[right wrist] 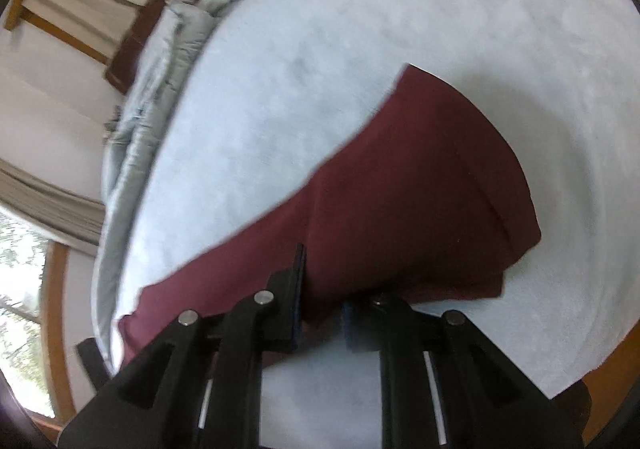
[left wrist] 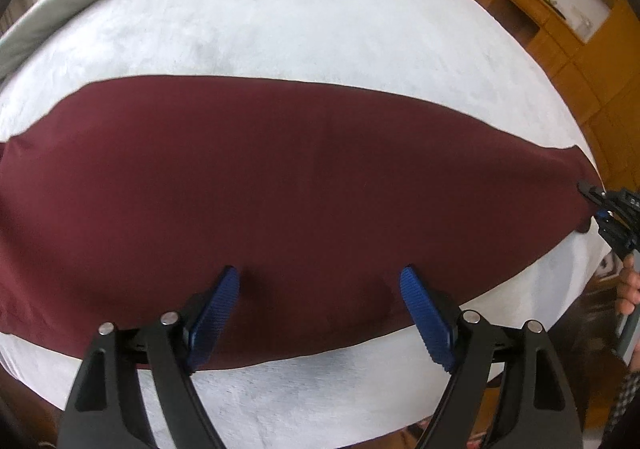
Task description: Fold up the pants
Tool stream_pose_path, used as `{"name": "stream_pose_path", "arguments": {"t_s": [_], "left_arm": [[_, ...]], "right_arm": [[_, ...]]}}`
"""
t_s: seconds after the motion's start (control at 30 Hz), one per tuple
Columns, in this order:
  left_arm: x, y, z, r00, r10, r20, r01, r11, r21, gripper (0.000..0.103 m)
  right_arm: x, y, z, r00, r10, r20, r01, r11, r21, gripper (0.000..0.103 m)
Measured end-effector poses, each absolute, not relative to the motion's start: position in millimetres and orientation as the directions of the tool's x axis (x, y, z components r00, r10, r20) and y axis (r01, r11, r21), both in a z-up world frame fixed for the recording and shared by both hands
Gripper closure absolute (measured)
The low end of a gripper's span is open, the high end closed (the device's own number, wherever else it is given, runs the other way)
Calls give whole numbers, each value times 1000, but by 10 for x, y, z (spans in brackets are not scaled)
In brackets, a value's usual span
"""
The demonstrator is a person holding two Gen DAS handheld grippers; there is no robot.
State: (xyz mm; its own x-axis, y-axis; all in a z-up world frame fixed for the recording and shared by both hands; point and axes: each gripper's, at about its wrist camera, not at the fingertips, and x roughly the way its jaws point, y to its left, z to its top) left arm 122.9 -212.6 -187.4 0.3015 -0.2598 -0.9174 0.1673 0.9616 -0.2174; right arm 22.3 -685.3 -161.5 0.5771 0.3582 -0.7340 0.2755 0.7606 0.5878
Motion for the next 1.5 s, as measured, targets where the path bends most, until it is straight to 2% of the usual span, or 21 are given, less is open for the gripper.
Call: {"name": "stream_pose_path", "arguments": {"t_s": [0.1, 0.17, 0.2, 0.27, 0.37, 0.47, 0.53, 0.6, 0.73, 0.87, 0.97, 1.07, 1.13, 1.2, 1.3, 1.43, 1.5], "left_arm": [[1216, -2041, -1857, 310, -283, -907, 145, 957, -250, 19], [1166, -1994, -1820, 341, -296, -892, 138, 955, -264, 20], [1101, -1957, -1816, 352, -301, -887, 136, 953, -269, 19], [1089, -1903, -1777, 374, -320, -870, 131, 948, -292, 19], [1153, -1875, -1763, 372, -328, -868, 112, 945, -309, 17], [1256, -1963, -1863, 337, -302, -892, 123, 953, -276, 17], [1297, -2015, -1967, 307, -268, -913, 143, 962, -234, 17], [1304, -2034, -2035, 295, -236, -926, 160, 968, -196, 17], [1294, -2111, -2041, 302, -199, -932, 203, 969, -141, 13], [1331, -2119, -2013, 301, -200, -932, 202, 969, -143, 13], [1352, -2084, -2010, 299, -208, -931, 188, 970, -157, 13], [1350, -2064, -2028, 296, -217, -930, 197, 967, -163, 13], [1347, -2062, -2014, 294, -217, -931, 195, 967, -164, 13], [1357, -2069, -2016, 292, -217, -931, 196, 967, -164, 13], [1456, -2067, -1984, 291, -237, -927, 190, 964, -186, 13], [1359, -1950, -1939, 288, -266, -920, 185, 958, -219, 13], [1354, -1951, -1923, 286, -274, -918, 188, 956, -227, 13]], "right_arm": [[421, -6706, -1165, 618, 400, -677, 167, 775, 610, 90], [448, -6508, -758, 671, 476, -568, 0, 766, 642, 90], [408, -6393, -502, 692, 553, -464, -141, 734, 664, 91], [353, -6286, -252, 705, 592, -390, -241, 718, 653, 91], [280, -6391, -303, 729, 532, -430, -167, 748, 642, 91], [350, -6706, -844, 670, 437, -600, 82, 760, 645, 91], [334, -6903, -1379, 547, 382, -745, 267, 764, 588, 91], [259, -7023, -1852, 439, 364, -821, 382, 752, 537, 89], [93, -7170, -2056, 498, 434, -751, 401, 652, 643, 83], [150, -7129, -1963, 513, 426, -745, 370, 673, 640, 79], [245, -7129, -2007, 472, 406, -783, 415, 681, 603, 77], [87, -7133, -1887, 455, 376, -807, 423, 706, 568, 48], [106, -7094, -1770, 460, 307, -833, 438, 738, 513, 47], [15, -7193, -1597, 471, 188, -862, 457, 784, 421, 38], [40, -7353, -1361, 521, 91, -849, 423, 836, 349, 31], [450, -7436, -1385, 482, 71, -873, 343, 902, 263, 31], [684, -7484, -1519, 448, 104, -888, 321, 908, 268, 36]]}}
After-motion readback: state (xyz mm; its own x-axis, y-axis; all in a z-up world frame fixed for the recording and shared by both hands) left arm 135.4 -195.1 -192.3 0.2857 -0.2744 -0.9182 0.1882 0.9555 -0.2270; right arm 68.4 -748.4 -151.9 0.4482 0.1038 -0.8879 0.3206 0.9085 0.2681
